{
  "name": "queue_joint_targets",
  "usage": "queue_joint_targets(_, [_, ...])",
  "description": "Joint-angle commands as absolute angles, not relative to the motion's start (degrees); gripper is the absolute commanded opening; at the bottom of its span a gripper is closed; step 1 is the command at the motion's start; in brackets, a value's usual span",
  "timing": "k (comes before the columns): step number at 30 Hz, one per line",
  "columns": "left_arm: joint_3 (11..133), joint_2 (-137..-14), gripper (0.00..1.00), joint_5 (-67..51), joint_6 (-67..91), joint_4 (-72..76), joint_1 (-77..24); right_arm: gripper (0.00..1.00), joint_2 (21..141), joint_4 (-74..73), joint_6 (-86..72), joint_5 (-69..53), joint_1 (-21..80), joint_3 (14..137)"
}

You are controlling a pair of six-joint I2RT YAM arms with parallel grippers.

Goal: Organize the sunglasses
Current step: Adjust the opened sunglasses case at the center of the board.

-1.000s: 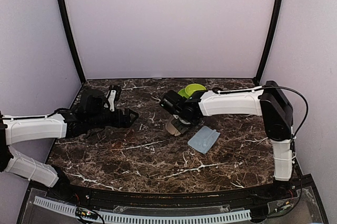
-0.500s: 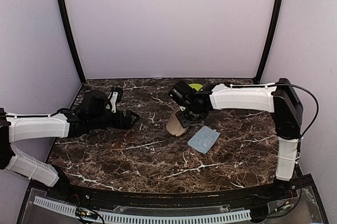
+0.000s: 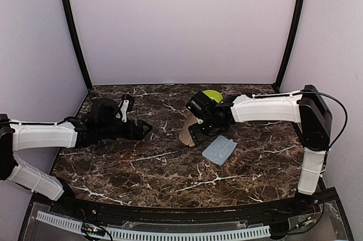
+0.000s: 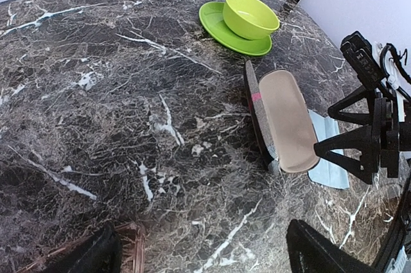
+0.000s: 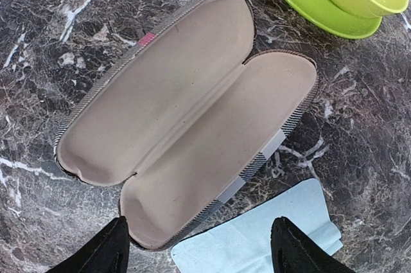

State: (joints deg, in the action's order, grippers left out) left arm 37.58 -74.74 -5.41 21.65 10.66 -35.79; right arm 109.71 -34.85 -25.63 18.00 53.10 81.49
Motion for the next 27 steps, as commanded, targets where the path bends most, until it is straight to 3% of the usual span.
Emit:
queue_joint_targets(1, [39.29, -74.95, 0.91, -6.32, 21.90, 11.78, -35.60, 0.77, 110.83, -34.77, -26.71, 18.80, 53.05, 81.51])
queue_joint_targets(27, [38.84, -75.38, 0.91, -5.98, 21.49, 11.38, -35.60, 0.74, 111.78, -37.52, -22.14, 24.25, 46.08, 85.06])
